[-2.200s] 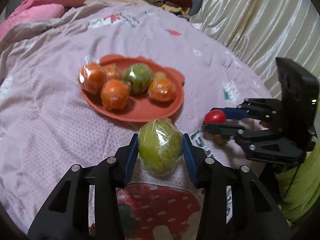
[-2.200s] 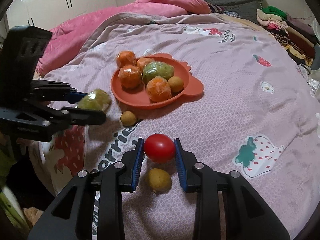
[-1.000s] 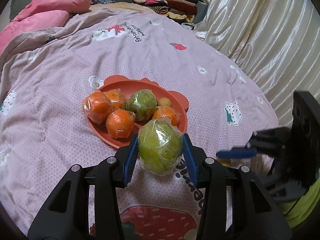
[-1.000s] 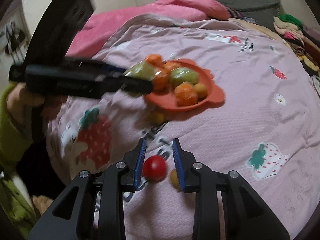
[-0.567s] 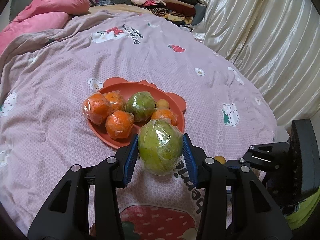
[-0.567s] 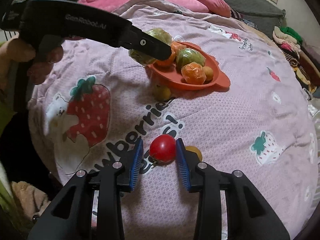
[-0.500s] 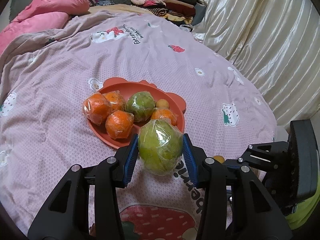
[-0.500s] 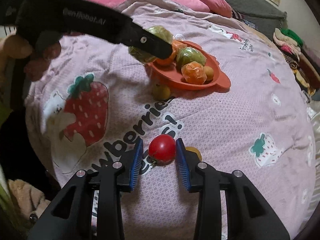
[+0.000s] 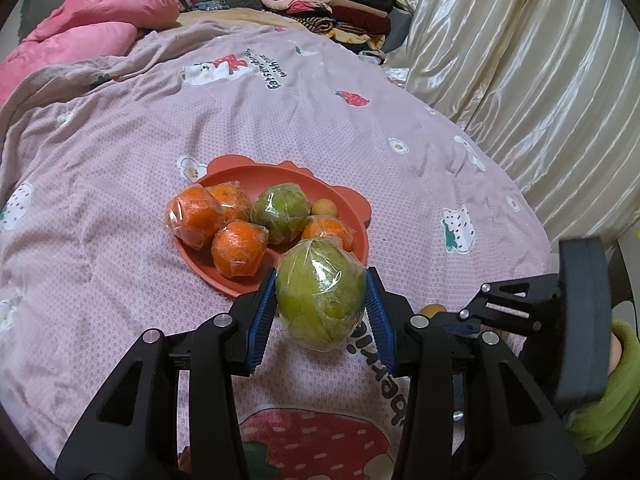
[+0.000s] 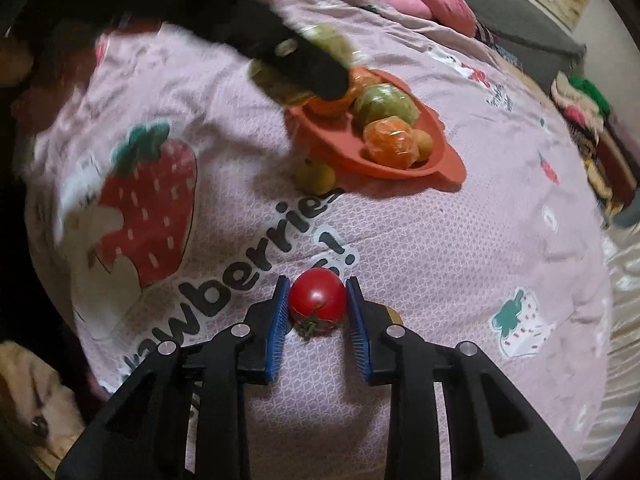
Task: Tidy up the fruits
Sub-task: 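Lift the green fruit and tomato toward the plate with both tools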
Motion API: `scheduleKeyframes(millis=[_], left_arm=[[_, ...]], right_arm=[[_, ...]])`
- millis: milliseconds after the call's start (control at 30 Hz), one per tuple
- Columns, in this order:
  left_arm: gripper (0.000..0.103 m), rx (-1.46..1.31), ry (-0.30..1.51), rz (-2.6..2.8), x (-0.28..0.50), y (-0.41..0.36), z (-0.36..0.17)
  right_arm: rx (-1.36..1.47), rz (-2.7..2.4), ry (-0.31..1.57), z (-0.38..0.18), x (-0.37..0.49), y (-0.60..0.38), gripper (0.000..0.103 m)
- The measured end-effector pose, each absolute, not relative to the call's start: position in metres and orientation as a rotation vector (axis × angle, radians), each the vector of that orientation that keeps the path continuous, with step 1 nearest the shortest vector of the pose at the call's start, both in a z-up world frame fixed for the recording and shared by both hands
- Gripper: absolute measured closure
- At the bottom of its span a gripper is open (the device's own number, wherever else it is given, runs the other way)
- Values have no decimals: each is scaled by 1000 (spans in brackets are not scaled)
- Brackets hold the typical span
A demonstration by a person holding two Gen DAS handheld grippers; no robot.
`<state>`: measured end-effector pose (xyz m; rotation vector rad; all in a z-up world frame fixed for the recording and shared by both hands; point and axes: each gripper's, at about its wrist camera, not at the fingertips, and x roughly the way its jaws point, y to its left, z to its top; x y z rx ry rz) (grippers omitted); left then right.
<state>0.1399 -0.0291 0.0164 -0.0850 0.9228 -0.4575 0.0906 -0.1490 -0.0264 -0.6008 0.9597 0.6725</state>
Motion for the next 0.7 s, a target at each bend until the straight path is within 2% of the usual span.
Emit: scheduleKeyframes(millis=[233, 700], left_arm=[[68, -85, 927, -446, 143, -27, 17], [68, -43, 981, -400, 165, -31, 3]], right_arm=[[-408, 698, 932, 4, 114, -170, 76], [-282, 723, 860, 38, 175, -173, 76]])
